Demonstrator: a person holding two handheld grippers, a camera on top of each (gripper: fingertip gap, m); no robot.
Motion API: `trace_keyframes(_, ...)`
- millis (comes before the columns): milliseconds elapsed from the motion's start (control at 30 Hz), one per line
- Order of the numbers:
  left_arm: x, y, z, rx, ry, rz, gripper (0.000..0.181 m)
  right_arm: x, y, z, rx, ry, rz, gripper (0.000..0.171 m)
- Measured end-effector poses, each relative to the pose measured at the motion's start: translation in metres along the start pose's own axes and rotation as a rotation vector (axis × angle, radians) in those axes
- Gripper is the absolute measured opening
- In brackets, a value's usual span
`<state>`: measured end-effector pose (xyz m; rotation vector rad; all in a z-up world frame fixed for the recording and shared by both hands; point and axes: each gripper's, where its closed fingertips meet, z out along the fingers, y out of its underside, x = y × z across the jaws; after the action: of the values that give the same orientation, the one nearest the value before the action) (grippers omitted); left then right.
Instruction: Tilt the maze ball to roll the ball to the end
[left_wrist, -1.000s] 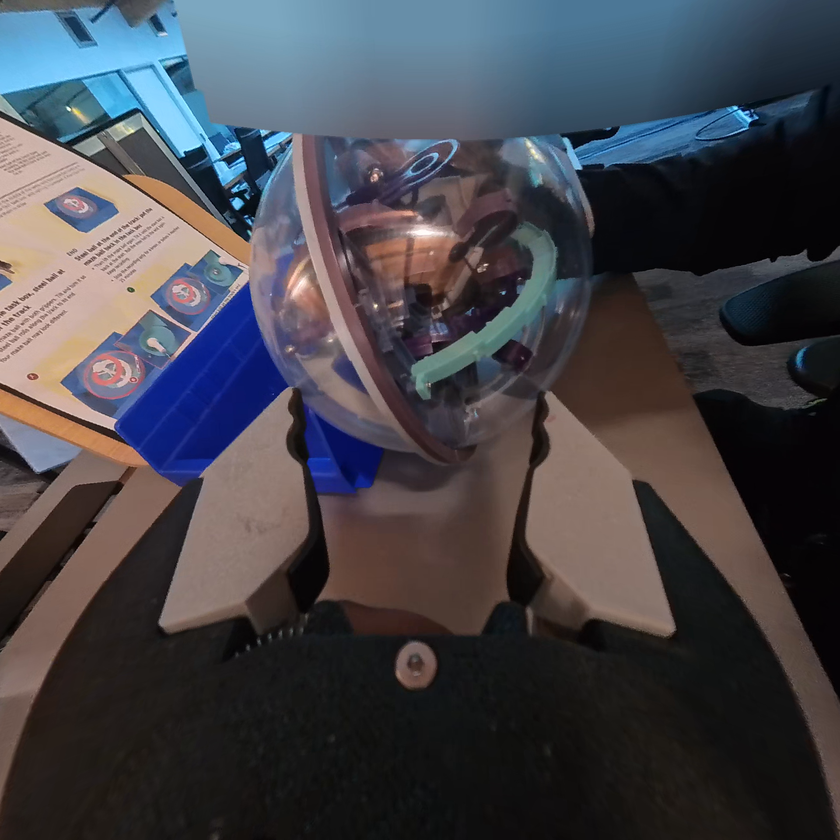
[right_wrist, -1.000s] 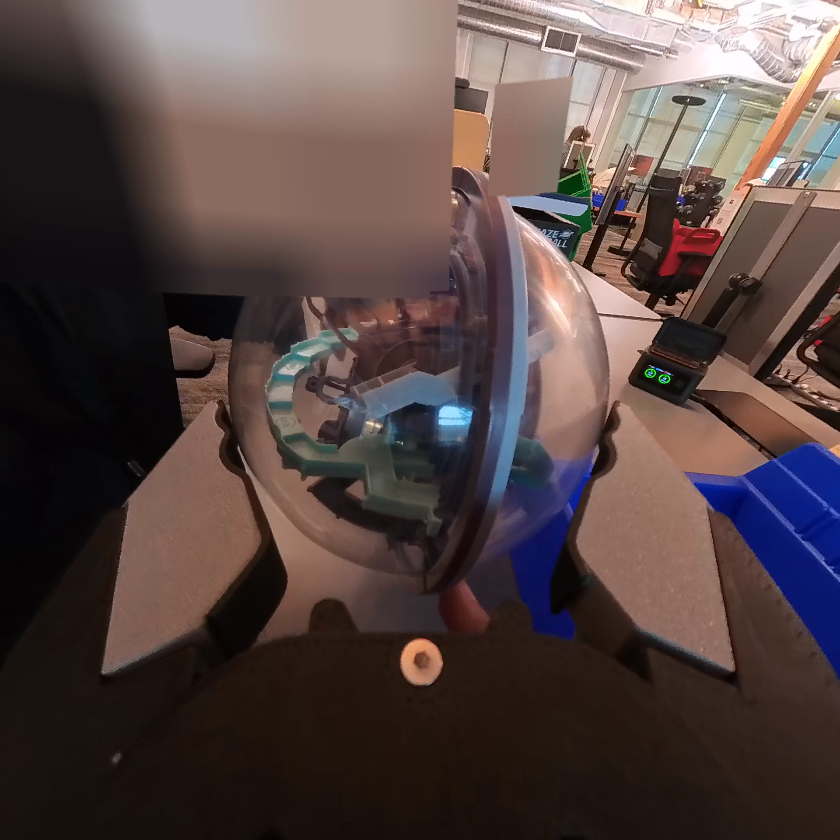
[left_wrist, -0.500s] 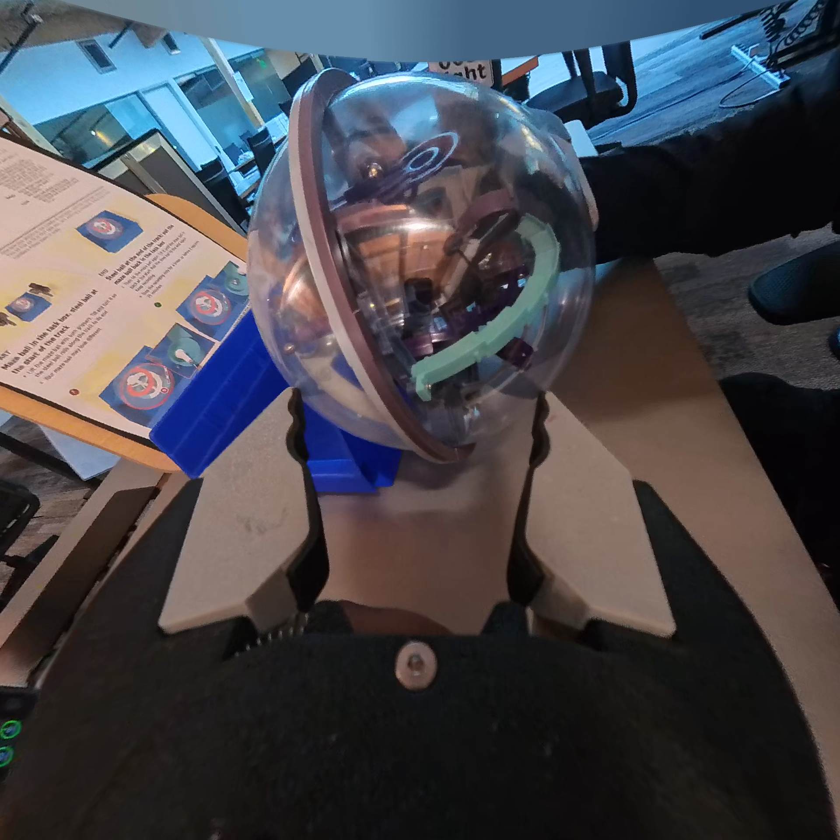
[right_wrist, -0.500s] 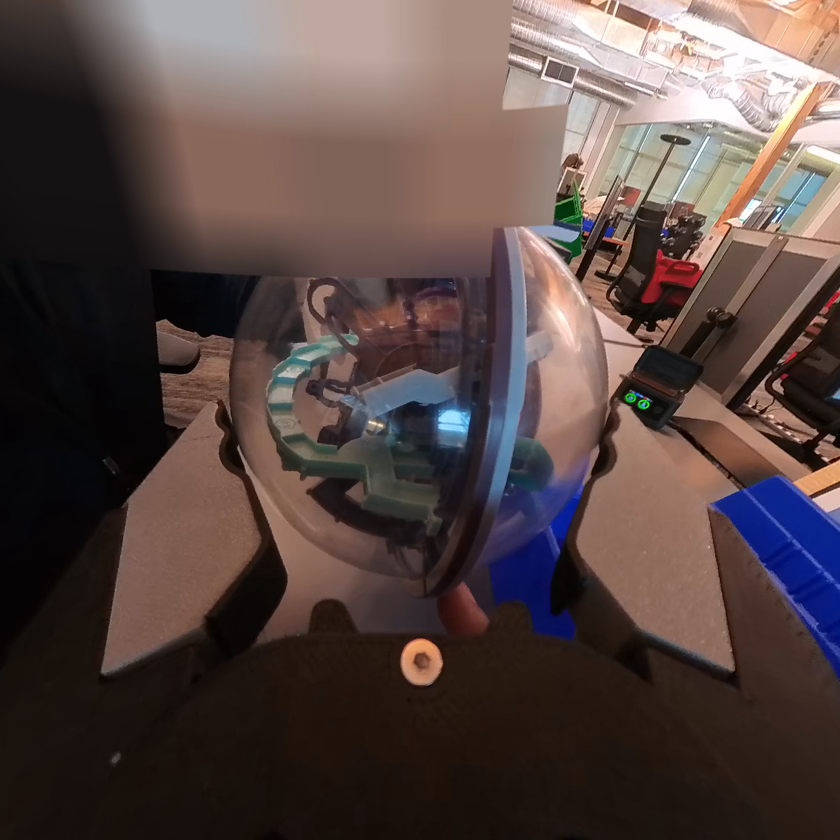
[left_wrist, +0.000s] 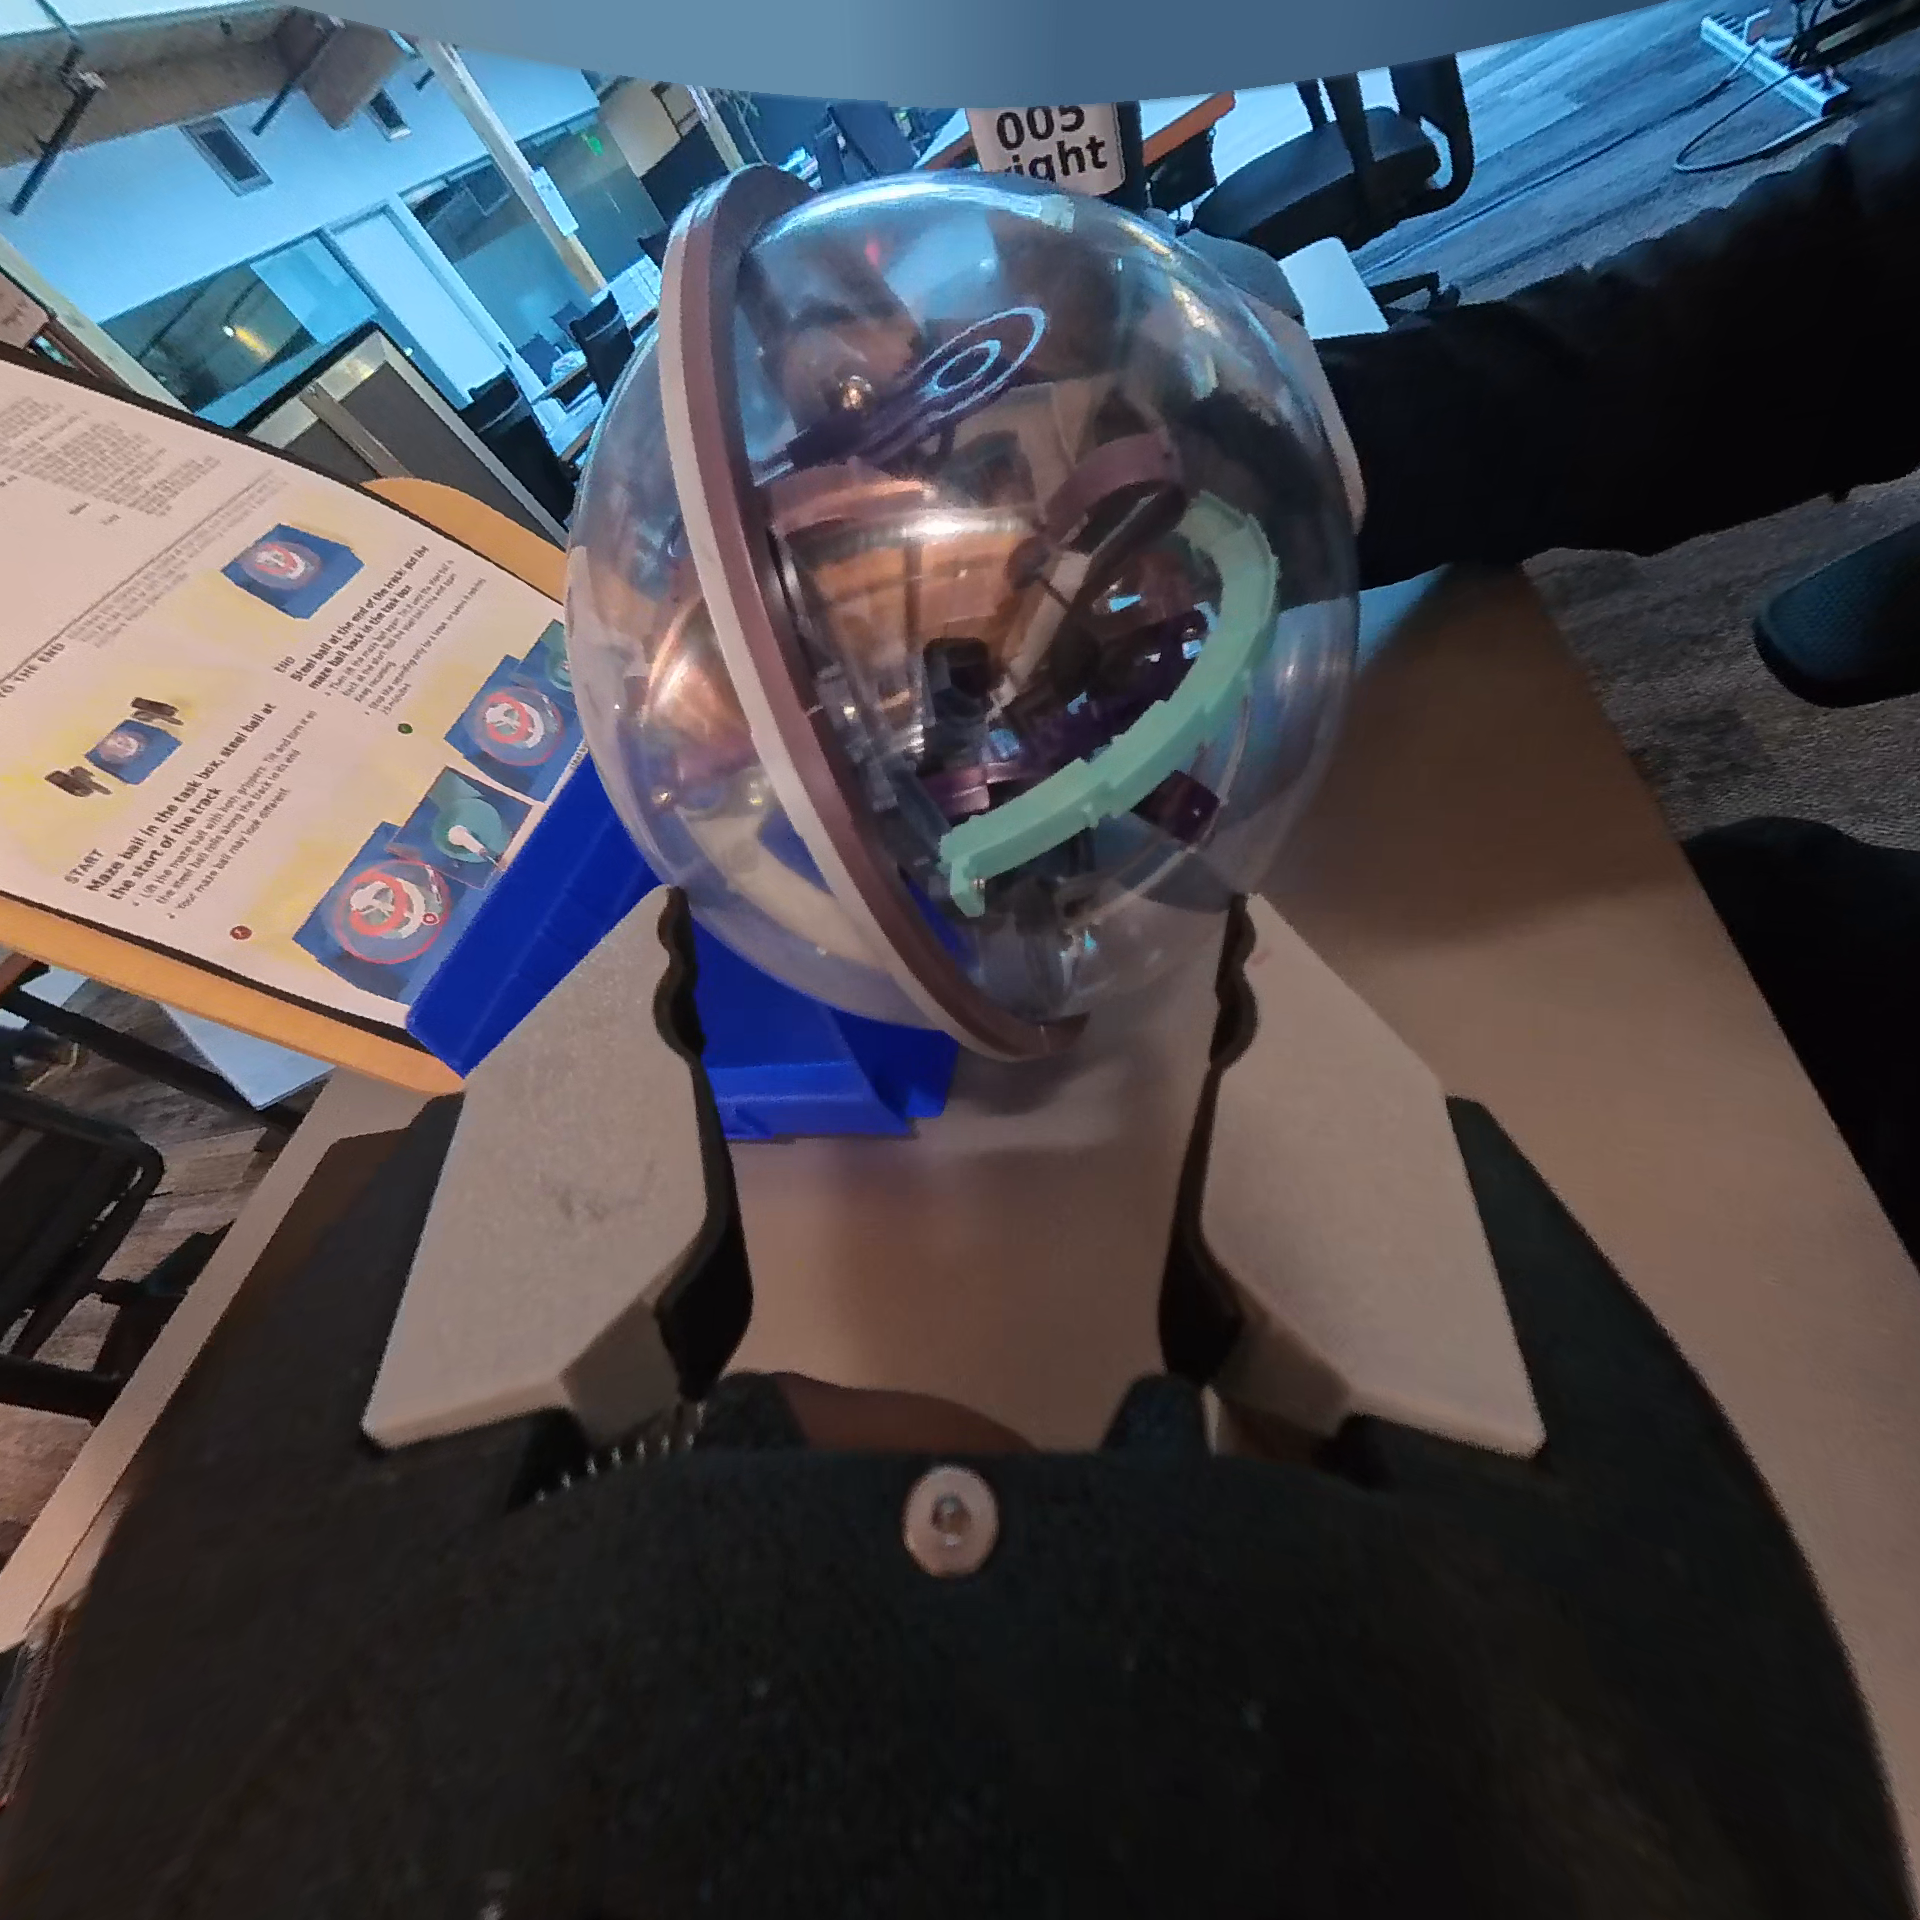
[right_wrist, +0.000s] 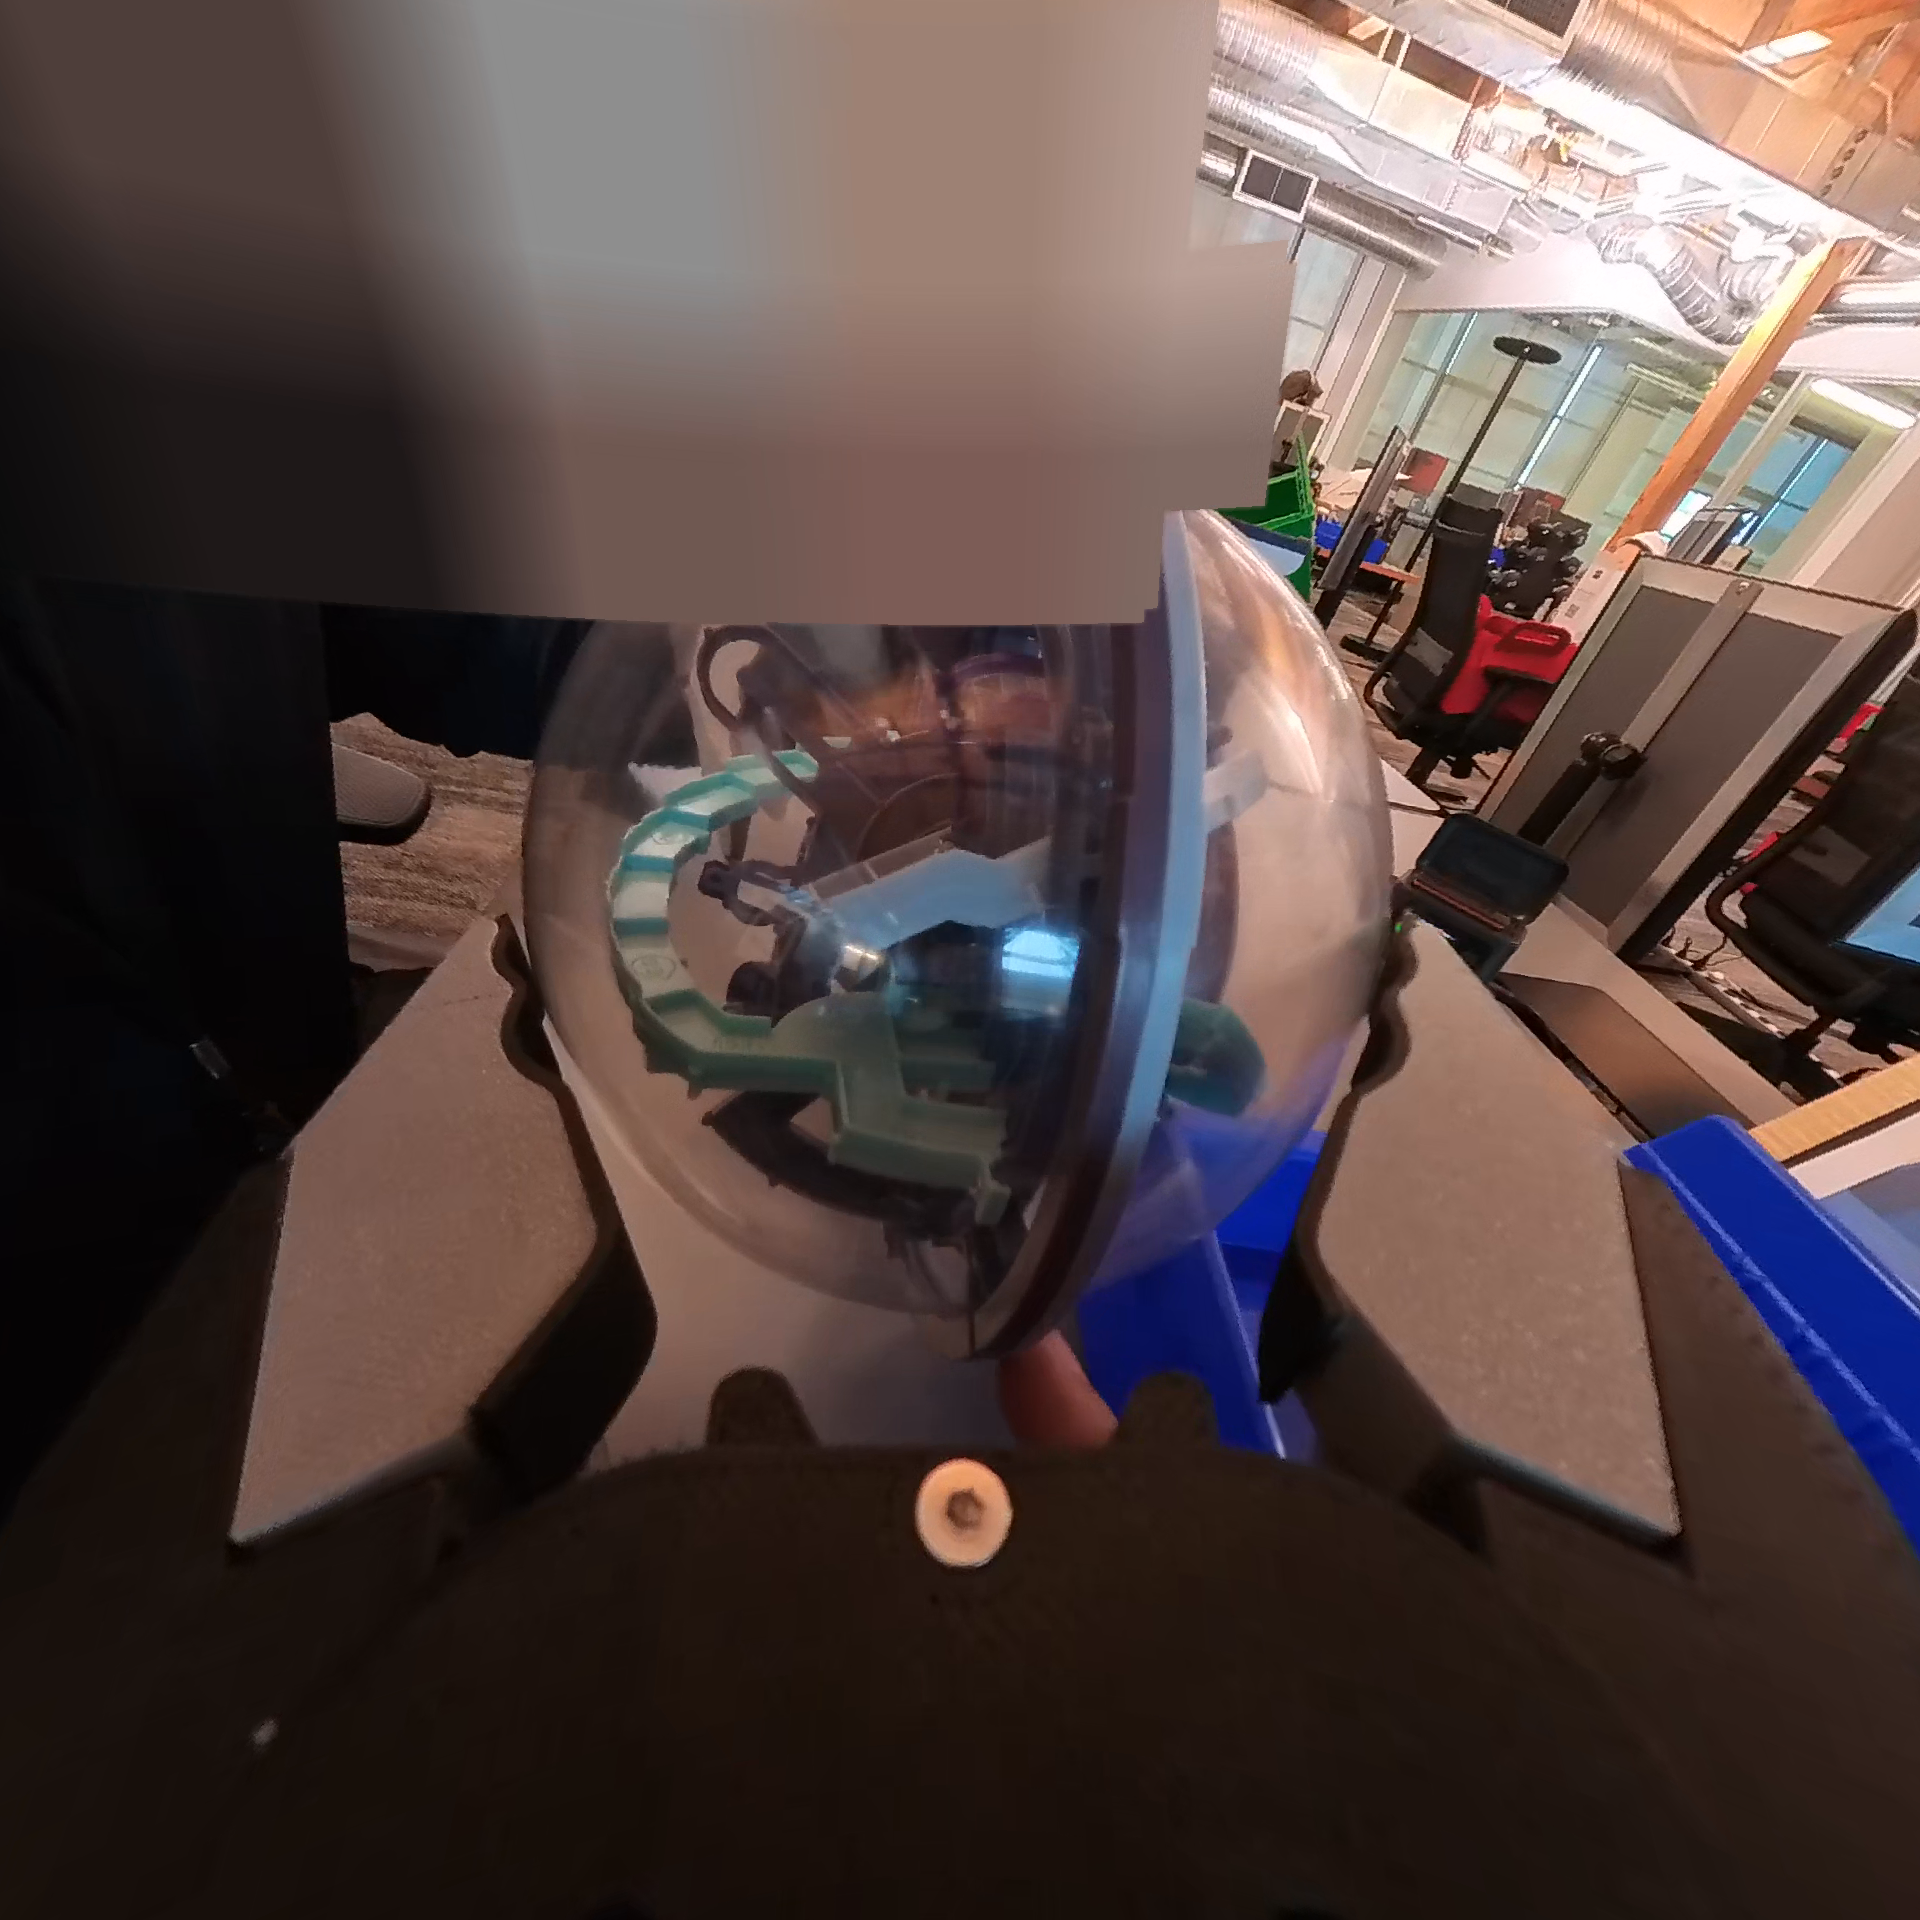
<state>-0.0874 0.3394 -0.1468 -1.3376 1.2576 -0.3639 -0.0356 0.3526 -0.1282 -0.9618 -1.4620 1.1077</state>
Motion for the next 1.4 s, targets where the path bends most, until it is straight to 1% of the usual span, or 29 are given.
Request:
trace_keyframes(533, -0.0059, -0.0067, -0.0002, -0.008, -0.008, 0.044, 0.099, 0.0038, -0.0067, -0.0014, 0.001, 0.011, -0.03, 0.151)
trace_keyframes(867, -0.0041, -0.004, -0.001, -0.017, 0.005, 0.004, 0.099, 0.0037, -0.0033, 0.0001, 0.009, 0.004, 0.02, 0.151)
trace_keyframes(1400, -0.0101, -0.0088, -0.001, -0.03, -0.021, 0.072, 0.099, 0.0075, -0.0092, -0.0007, 0.0, 0.012, -0.046, 0.151)
